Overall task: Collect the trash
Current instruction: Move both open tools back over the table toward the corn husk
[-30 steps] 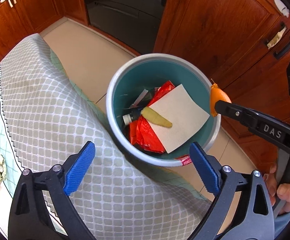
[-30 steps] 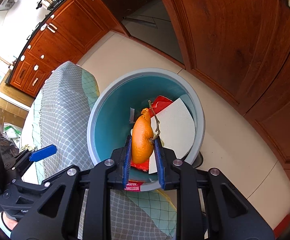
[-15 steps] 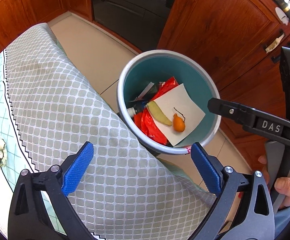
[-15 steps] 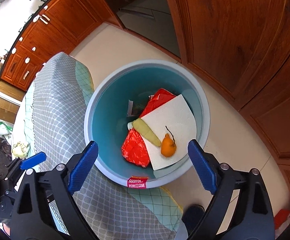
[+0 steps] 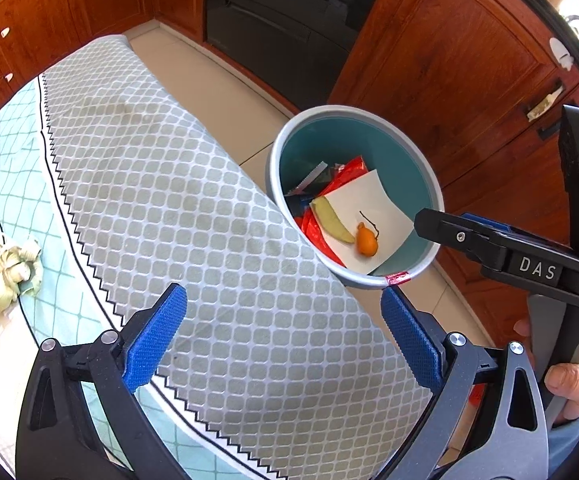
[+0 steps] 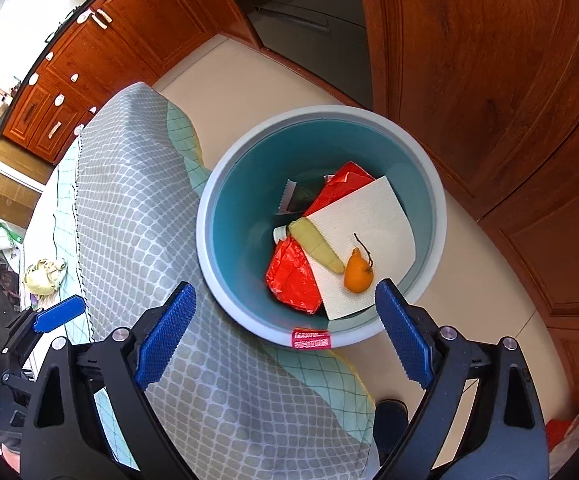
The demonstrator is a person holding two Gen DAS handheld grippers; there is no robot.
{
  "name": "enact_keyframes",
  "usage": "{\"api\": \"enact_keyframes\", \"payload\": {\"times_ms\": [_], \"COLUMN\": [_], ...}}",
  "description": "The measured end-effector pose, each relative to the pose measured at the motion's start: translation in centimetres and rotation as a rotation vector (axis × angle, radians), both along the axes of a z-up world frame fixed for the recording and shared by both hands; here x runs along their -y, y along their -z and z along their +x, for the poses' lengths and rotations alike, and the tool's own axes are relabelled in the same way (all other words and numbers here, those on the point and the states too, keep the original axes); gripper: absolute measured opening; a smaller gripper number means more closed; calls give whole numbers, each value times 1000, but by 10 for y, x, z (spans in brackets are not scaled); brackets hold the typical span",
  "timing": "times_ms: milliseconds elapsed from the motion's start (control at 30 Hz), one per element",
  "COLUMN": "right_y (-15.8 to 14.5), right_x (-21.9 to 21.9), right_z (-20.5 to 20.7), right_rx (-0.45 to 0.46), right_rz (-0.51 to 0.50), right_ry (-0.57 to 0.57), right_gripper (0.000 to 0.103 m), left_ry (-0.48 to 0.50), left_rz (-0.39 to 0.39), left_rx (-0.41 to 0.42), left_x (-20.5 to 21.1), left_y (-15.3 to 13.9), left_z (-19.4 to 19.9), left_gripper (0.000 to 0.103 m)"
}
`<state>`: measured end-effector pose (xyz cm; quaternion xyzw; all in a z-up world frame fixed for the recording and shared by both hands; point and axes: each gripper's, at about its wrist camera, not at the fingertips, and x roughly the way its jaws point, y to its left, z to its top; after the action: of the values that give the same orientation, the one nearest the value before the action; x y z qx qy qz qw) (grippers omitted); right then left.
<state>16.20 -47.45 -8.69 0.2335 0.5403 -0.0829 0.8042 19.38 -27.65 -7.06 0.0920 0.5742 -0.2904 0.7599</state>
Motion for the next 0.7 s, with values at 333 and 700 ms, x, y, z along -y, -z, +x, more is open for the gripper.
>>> {"api": "enact_keyframes", "payload": {"times_ms": [333, 700], "right_y": [-18, -36], "right_x": [-16, -40], "right_z": [-9, -29], "right_rx": [6, 50], "right_rz": [-12, 8], "right_ry": [-18, -52], "right_gripper": [89, 90], "left_ry": [-14, -53], "left_rz": [-24, -32], "left_rx": [12, 46], "left_x": [-24, -57], "left_y": [-23, -44], "left_z": [-16, -46], "left_gripper": [98, 99]}}
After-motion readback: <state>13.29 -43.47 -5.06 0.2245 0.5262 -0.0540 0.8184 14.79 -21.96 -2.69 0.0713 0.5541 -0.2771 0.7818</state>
